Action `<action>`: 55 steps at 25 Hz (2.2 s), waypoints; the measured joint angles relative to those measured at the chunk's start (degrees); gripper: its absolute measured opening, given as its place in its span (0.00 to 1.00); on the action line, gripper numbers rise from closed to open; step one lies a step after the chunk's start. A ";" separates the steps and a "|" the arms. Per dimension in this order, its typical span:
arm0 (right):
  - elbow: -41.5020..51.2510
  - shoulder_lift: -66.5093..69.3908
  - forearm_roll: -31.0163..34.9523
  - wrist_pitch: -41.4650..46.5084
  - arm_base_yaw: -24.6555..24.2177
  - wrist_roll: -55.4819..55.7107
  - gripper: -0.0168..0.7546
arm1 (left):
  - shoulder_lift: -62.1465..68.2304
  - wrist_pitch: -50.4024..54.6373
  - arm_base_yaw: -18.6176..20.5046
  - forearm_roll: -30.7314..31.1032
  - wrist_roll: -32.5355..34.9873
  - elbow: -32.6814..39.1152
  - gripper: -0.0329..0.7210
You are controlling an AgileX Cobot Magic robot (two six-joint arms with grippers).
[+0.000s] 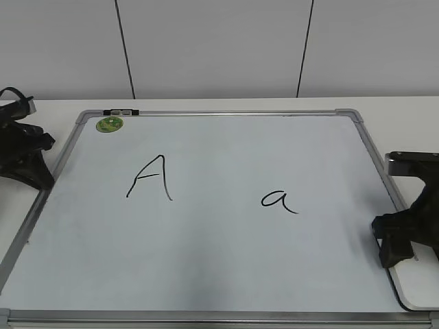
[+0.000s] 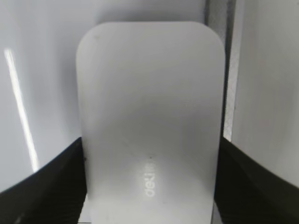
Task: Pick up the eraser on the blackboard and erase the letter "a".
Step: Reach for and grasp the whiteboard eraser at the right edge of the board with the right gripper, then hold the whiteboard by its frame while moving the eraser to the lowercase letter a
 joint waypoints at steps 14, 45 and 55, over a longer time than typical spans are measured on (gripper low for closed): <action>-1.68 0.15 -0.60 3.79 0.00 0.00 0.71 | 0.00 0.00 0.00 0.00 0.00 0.00 0.09; -41.88 22.11 -1.62 21.15 9.64 -8.01 0.71 | 0.00 0.12 0.00 -0.10 0.00 0.00 0.09; -44.35 26.85 -0.25 21.78 10.01 -9.47 0.71 | 0.00 0.12 0.00 -0.20 0.00 0.00 0.09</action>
